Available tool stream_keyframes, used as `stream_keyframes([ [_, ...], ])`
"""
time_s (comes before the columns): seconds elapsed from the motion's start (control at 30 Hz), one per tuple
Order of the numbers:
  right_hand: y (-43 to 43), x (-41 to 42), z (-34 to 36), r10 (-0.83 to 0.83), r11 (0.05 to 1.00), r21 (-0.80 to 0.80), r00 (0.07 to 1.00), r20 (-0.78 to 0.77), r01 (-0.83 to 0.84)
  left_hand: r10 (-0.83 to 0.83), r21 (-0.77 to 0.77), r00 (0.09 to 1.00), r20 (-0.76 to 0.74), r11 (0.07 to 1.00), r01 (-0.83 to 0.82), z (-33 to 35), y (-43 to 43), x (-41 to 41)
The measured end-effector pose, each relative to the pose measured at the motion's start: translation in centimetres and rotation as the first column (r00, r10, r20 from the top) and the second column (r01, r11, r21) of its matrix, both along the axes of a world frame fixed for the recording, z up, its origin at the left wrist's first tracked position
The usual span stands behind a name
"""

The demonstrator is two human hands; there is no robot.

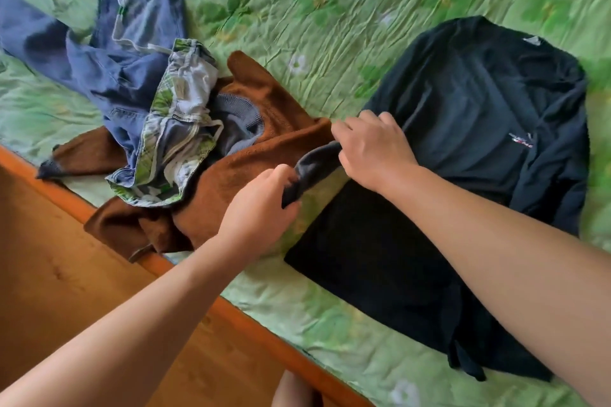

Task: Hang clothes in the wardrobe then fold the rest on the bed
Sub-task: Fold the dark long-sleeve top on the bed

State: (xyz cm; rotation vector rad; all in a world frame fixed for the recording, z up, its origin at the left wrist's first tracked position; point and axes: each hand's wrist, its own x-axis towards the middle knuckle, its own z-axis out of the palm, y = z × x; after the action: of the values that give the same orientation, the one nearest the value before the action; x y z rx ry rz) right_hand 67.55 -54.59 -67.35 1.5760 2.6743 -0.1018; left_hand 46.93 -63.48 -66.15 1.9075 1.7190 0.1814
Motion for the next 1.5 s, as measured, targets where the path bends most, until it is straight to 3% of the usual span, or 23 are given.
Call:
stream_keyframes([
  [0.2, -7.1, 10.4, -1.9, -0.097, 0.994, 0.051, 0.995, 0.033, 0.095, -0.335, -0.015, 0.942, 0.029, 0.942, 0.335, -1.1, -5.8, 9.7],
  [0.3, -11.5, 14.6, -4.0, -0.141, 0.970, -0.170, 0.969, 0.202, 0.176, -0.540, -0.146, 0.841, 0.038, 0.829, 0.540, -3.8, -10.6, 14.0],
  [0.4, -14.2, 16.6, -5.6, -0.190, 0.872, -0.391, 0.941, 0.281, 0.293, -0.654, -0.332, 0.755, 0.051, 0.702, 0.631, -6.0, -13.1, 16.2],
  [0.47, -15.0, 16.8, -6.1, -0.261, 0.859, -0.399, 0.945, 0.198, 0.321, -0.655, -0.292, 0.755, 0.034, 0.716, 0.634, -6.6, -13.0, 16.7],
  [0.53, -15.2, 17.0, -6.3, -0.346, 0.862, -0.366, 0.935, 0.078, 0.350, -0.636, -0.146, 0.772, -0.009, 0.764, 0.628, -7.0, -11.8, 16.8],
  [0.67, -14.6, 19.1, -6.7, -0.557, 0.820, -0.184, 0.829, -0.037, 0.543, -0.516, 0.113, 0.848, -0.117, 0.842, 0.528, -8.1, -6.6, 17.2],
  [0.77, -14.3, 22.4, -7.4, -0.718, 0.649, -0.256, 0.688, 0.105, 0.716, -0.533, -0.010, 0.799, -0.279, 0.833, 0.553, -9.1, -2.0, 18.2],
  [0.87, -14.7, 24.9, -8.3, -0.676, 0.543, -0.468, 0.693, 0.250, 0.698, -0.621, -0.235, 0.702, -0.348, 0.783, 0.576, -10.1, 1.1, 19.0],
  [0.93, -14.5, 26.0, -8.3, -0.674, 0.608, -0.420, 0.718, 0.176, 0.674, -0.614, -0.157, 0.688, -0.388, 0.779, 0.607, -9.6, 2.8, 19.9],
  [1.03, -11.9, 27.7, -8.0, -0.690, 0.711, -0.204, 0.724, -0.018, 0.672, -0.577, 0.072, 0.741, -0.343, 0.771, 0.633, -8.8, 6.4, 21.8],
  [1.1, -8.8, 29.0, -7.8, -0.663, 0.745, -0.122, 0.748, -0.029, 0.655, -0.574, 0.108, 0.763, -0.297, 0.774, 0.624, -8.8, 9.6, 23.4],
  [1.23, -1.9, 32.3, -8.0, -0.594, 0.795, -0.106, 0.802, 0.066, 0.597, -0.517, 0.094, 0.777, -0.359, 0.809, 0.581, -9.9, 16.5, 26.8],
  [1.33, 2.8, 35.5, -8.6, -0.601, 0.780, -0.135, 0.791, 0.115, 0.612, -0.476, 0.107, 0.780, -0.406, 0.823, 0.558, -11.1, 22.0, 28.8],
  [1.5, 7.7, 38.9, -10.2, -0.569, 0.708, -0.294, 0.765, 0.302, 0.642, -0.570, -0.122, 0.630, -0.527, 0.785, 0.608, -12.7, 26.9, 30.0],
])
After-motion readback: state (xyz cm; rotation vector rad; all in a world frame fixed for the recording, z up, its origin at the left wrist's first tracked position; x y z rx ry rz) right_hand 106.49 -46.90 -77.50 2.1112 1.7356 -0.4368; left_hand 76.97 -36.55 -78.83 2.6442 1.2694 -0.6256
